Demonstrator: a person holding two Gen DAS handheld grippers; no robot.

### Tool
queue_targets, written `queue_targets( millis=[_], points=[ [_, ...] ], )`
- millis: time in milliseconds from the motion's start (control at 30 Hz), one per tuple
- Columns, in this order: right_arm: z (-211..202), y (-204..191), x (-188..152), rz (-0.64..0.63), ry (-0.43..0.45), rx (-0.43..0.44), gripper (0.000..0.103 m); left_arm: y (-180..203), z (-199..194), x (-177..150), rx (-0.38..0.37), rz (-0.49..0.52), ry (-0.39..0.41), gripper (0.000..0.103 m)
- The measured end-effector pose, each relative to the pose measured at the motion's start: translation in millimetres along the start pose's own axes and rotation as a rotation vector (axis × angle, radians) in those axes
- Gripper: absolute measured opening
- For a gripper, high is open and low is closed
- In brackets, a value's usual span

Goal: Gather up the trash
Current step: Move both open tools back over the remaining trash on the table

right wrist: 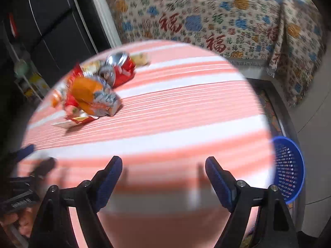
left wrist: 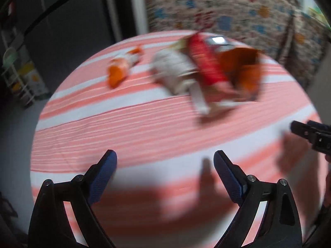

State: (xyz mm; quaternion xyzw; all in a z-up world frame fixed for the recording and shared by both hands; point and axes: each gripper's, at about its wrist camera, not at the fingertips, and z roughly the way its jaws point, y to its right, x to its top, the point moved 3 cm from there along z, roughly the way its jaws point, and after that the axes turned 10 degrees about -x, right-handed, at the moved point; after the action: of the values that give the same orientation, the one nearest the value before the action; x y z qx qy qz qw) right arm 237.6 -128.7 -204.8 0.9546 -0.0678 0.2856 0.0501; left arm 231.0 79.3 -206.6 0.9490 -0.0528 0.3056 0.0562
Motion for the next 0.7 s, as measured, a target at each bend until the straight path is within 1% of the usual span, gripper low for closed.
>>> queue_targets(
  millis=[33, 67, 100, 133, 167, 200, 233, 300, 333, 400, 500, 700],
  points=[
    [11, -10, 1, 0.026, -0.016, -0.026, 0.089, -16, 10, 3, 0.004, -0.023, -0.004, 0.098],
    [21, -20, 7, 0.046, -0.004, -0.080, 0.092, -26, 15, 8, -0.036, -0.050, 0.013, 0.101],
    [23, -21, 11, 0.053, 0.016, -0.122, 0.092, -33, 19, 14, -0.046, -0.070, 0.018, 0.101],
    [30, -29, 18, 0.063, 0.020, -0.139, 0.097, -38, 24, 23, -0.037, -0.080, 0.026, 0.102],
    [36, -35, 23, 0.063, 0.025, -0.161, 0.103, -41, 32, 31, -0.025, -0.095, 0.014, 0.103],
    [45, -40, 32, 0.058, 0.019, -0.198, 0.103, -42, 39, 39, 0.002, -0.090, 0.010, 0.103],
    [49, -43, 42, 0.080, 0.026, -0.197, 0.103, -44, 44, 46, -0.004, -0.095, 0.011, 0.103],
    [63, -47, 61, 0.102, 0.016, -0.222, 0.103, -49, 53, 58, 0.021, -0.124, 0.014, 0.103],
    [69, -49, 70, 0.109, 0.015, -0.228, 0.103, -52, 56, 62, 0.032, -0.145, 0.017, 0.103],
    [79, -51, 82, 0.110, 0.014, -0.225, 0.103, -49, 57, 64, 0.042, -0.147, 0.017, 0.103],
    [83, -53, 83, 0.115, 0.015, -0.226, 0.103, -47, 55, 59, 0.041, -0.151, 0.020, 0.103],
    [80, -58, 81, 0.114, 0.016, -0.232, 0.103, -47, 54, 58, 0.040, -0.152, 0.021, 0.103]
  ],
)
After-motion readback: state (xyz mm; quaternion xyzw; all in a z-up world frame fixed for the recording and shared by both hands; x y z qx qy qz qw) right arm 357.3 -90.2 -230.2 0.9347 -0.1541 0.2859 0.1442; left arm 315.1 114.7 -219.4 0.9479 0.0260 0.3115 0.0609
